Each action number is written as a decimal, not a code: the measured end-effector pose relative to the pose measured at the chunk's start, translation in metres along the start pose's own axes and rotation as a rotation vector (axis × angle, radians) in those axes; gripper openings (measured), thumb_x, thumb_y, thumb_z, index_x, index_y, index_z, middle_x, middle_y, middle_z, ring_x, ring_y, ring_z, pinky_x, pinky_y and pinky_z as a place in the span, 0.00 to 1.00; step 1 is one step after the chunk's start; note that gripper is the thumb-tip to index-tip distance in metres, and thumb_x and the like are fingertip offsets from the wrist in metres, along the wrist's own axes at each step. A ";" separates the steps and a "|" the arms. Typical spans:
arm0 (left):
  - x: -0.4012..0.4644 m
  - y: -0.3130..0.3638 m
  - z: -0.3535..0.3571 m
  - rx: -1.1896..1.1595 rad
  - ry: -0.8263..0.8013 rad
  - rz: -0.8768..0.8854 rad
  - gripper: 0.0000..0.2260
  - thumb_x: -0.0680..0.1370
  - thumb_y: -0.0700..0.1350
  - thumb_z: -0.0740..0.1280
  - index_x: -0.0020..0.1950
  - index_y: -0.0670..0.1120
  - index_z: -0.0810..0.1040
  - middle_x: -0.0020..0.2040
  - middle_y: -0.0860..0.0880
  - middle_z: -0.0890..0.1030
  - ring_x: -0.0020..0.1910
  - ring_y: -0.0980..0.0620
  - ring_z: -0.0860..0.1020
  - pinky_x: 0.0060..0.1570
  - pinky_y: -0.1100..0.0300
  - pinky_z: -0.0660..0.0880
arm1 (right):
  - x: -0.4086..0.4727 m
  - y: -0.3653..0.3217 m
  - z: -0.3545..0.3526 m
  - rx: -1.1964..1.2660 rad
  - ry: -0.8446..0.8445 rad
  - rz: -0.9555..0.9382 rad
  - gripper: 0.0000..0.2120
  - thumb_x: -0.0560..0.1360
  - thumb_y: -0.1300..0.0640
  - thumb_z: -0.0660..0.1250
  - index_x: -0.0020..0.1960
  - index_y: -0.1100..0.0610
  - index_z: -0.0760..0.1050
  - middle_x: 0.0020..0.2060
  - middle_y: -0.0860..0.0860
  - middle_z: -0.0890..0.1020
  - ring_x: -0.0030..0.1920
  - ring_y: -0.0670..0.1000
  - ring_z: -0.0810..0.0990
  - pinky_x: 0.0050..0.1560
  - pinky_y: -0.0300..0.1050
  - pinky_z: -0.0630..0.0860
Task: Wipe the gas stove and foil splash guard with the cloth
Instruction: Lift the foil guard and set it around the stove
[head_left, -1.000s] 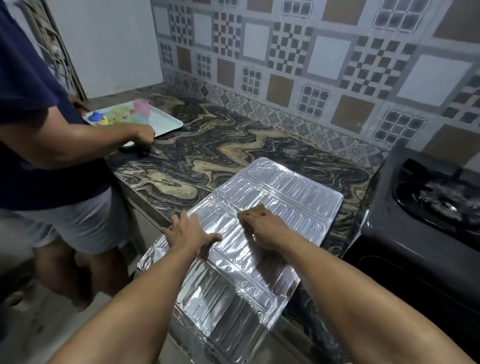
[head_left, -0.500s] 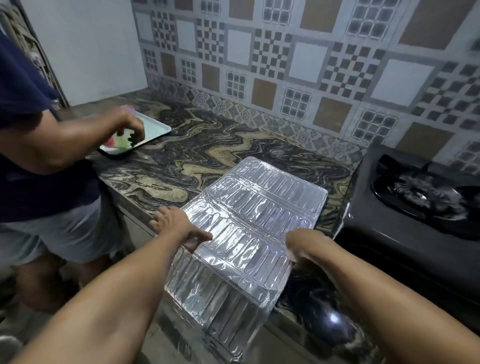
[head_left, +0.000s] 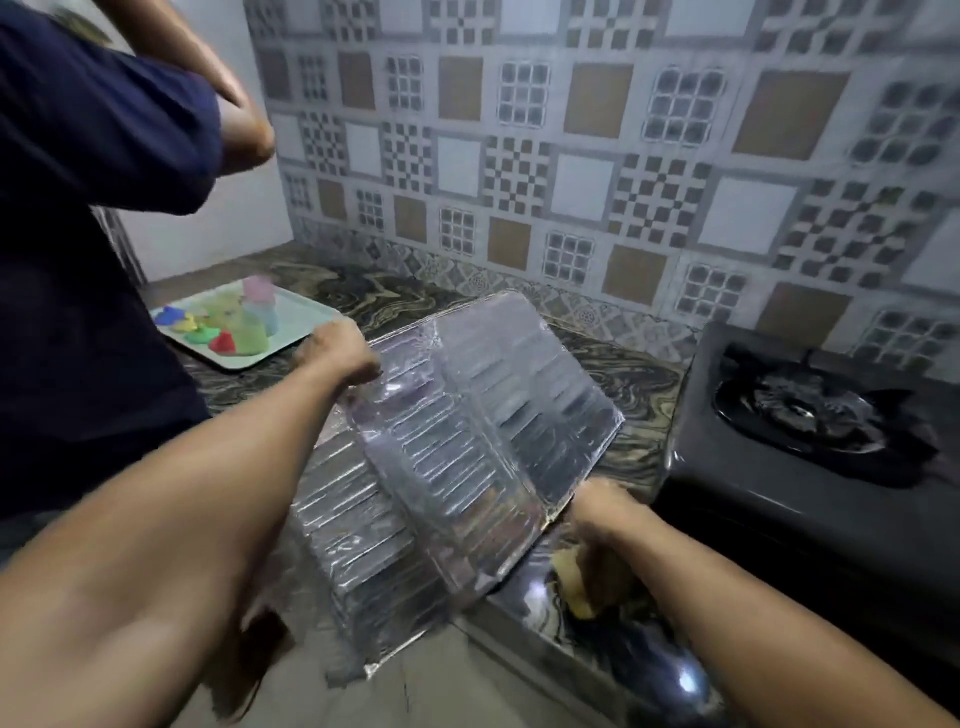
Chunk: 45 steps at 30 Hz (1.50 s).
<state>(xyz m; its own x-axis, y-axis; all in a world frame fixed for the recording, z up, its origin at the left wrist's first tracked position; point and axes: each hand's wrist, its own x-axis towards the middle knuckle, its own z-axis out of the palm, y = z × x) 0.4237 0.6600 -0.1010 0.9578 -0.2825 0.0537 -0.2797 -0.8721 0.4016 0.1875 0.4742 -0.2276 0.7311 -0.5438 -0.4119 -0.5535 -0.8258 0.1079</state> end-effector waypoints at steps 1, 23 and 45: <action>-0.001 0.005 -0.008 -0.021 0.007 0.017 0.18 0.69 0.49 0.74 0.54 0.40 0.79 0.53 0.39 0.82 0.53 0.40 0.80 0.49 0.54 0.75 | -0.001 -0.001 0.001 0.019 -0.015 -0.007 0.17 0.73 0.58 0.62 0.60 0.60 0.77 0.59 0.58 0.80 0.60 0.58 0.79 0.56 0.46 0.76; -0.047 0.083 -0.112 -0.228 0.154 0.442 0.18 0.60 0.54 0.82 0.45 0.50 0.84 0.46 0.51 0.84 0.45 0.52 0.80 0.45 0.59 0.75 | -0.021 -0.011 -0.292 0.009 0.769 -0.203 0.14 0.76 0.56 0.61 0.58 0.42 0.77 0.61 0.49 0.79 0.62 0.56 0.74 0.62 0.50 0.66; 0.013 0.045 -0.141 -0.128 -0.109 0.541 0.08 0.66 0.44 0.79 0.30 0.49 0.82 0.26 0.54 0.79 0.30 0.53 0.75 0.30 0.65 0.67 | -0.158 0.134 -0.371 -0.058 0.985 0.265 0.15 0.71 0.64 0.68 0.56 0.52 0.81 0.54 0.54 0.83 0.53 0.58 0.80 0.53 0.47 0.73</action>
<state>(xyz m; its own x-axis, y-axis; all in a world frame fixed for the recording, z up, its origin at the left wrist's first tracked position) 0.4331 0.6734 0.0466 0.6660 -0.7211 0.1911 -0.7120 -0.5380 0.4512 0.1457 0.3941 0.1874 0.6054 -0.5698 0.5557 -0.7442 -0.6528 0.1414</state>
